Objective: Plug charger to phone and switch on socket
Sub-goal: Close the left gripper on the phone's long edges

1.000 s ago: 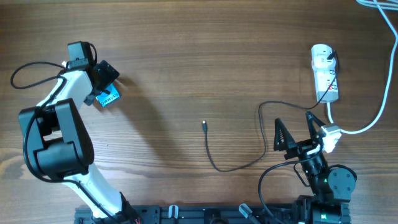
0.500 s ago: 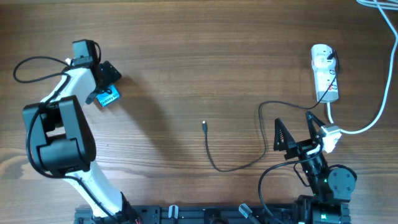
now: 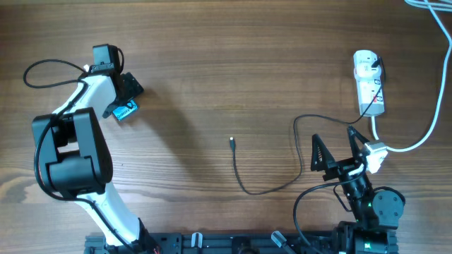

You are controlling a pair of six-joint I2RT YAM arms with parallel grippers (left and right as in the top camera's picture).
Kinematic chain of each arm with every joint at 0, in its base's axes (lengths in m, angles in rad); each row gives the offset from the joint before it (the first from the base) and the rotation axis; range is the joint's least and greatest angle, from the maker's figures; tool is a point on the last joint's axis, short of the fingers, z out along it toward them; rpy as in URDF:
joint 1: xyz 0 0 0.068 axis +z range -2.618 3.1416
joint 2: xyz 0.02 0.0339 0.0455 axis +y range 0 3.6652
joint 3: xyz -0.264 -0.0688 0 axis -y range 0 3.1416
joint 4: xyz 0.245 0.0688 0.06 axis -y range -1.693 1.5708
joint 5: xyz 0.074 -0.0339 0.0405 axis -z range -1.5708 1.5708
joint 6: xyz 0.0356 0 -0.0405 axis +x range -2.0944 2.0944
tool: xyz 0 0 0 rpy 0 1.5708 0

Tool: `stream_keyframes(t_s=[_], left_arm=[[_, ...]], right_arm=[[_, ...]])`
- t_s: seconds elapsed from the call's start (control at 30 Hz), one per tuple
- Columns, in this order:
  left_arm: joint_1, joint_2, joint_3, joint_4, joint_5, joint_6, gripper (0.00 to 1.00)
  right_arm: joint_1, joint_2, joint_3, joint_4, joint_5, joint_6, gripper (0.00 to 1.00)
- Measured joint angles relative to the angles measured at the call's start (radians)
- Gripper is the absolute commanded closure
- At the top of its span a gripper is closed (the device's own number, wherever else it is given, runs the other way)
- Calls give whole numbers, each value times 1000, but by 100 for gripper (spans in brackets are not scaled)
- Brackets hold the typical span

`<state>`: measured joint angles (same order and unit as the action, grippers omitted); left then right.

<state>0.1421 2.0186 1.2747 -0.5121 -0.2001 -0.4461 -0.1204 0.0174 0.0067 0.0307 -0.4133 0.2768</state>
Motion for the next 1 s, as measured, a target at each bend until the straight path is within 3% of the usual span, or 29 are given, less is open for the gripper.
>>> stream_keyframes(t_s=[0.6,1.0], left_arm=[[-5,0,6,-26,3,0,30],[-5,0,9,-31,2,0,37]], right_arm=[[0,0,0,0,0,0,0],[0,0,0,0,0,0,0]])
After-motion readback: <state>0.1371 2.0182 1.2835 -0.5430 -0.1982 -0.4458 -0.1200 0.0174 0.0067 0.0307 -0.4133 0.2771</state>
